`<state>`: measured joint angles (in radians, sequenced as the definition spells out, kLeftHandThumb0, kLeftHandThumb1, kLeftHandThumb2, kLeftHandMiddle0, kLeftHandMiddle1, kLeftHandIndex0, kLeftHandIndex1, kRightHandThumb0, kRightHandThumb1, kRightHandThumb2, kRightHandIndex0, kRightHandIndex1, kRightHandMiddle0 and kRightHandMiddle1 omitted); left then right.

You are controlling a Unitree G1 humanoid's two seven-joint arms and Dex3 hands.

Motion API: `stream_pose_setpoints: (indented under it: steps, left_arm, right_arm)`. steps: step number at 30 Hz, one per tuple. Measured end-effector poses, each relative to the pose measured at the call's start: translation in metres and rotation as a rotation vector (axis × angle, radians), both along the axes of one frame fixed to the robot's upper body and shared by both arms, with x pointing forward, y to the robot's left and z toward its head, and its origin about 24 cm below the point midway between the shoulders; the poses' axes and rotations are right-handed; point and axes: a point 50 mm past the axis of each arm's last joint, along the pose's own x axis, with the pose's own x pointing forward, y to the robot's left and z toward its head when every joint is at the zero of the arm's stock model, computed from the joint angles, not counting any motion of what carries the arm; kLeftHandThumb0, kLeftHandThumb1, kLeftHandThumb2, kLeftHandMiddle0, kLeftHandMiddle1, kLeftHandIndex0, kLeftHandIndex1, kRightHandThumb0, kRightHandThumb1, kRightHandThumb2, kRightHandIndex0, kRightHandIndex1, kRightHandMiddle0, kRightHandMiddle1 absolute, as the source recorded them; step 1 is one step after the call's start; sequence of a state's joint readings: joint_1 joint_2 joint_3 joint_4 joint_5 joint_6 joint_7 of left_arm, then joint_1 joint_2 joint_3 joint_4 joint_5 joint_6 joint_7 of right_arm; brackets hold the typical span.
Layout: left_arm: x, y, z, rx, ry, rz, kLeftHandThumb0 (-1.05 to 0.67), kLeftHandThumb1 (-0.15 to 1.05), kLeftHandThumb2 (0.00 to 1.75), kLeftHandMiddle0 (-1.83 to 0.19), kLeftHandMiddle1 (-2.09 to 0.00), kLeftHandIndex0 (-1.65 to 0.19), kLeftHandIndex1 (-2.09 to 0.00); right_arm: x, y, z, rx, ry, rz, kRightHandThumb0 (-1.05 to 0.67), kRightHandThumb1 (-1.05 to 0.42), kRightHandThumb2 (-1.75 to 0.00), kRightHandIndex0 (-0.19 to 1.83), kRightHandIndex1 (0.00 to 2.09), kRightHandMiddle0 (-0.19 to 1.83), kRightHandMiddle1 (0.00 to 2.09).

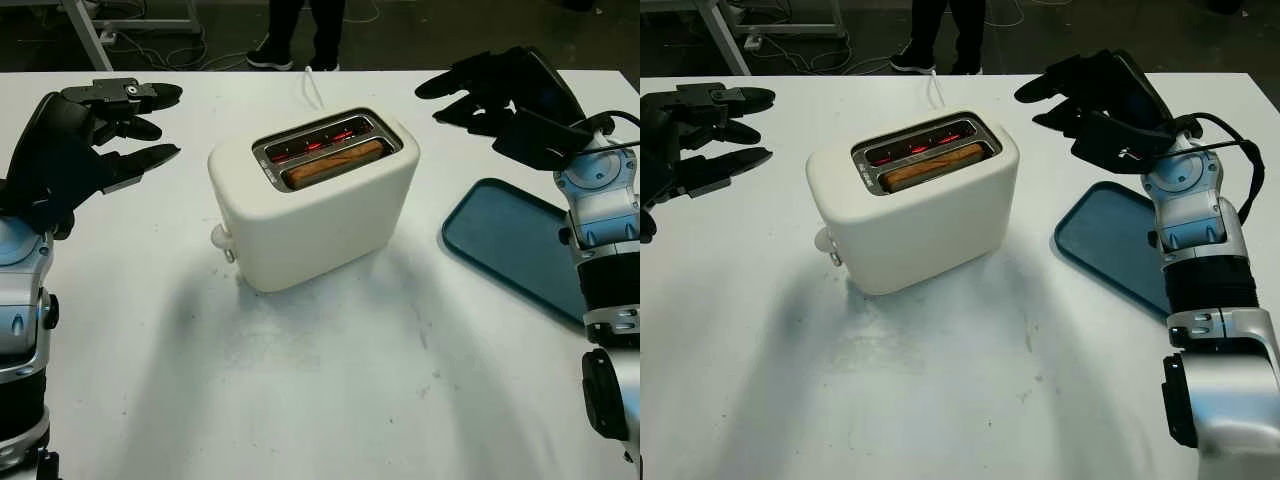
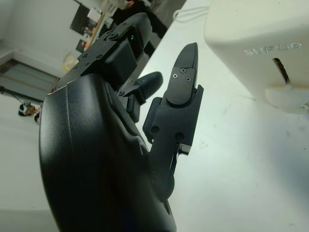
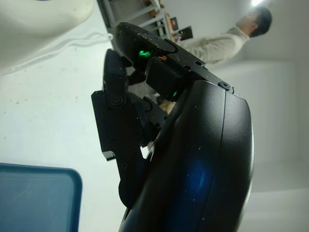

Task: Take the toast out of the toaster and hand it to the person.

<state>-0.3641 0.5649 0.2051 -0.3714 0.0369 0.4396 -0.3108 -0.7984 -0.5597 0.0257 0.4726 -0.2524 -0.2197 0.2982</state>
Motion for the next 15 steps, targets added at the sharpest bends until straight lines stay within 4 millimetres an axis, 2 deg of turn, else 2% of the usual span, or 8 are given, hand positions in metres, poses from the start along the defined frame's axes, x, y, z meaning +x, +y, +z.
stream_pose_setpoints:
  steps: [8,15]
  left_arm:
    - [-0.0011,-0.0012,0.0016,0.000,-0.008,-0.006,-0.18,0.86,0.20,-0.27,-1.08,-0.69,-0.06]
    - [-0.0012,-0.0013,0.0016,0.001,-0.009,-0.006,-0.19,0.85,0.21,-0.28,-1.07,-0.69,-0.06]
  right_arm:
    - [-0.0007,-0.0006,-0.0017,0.004,0.012,-0.011,-0.38,-0.92,-0.58,1.20,0.31,1.16,0.10]
    - [-0.0007,-0.0006,-0.0017,0.004,0.012,-0.011,-0.35,-0.92,-0.50,1.24,0.34,1.21,0.11]
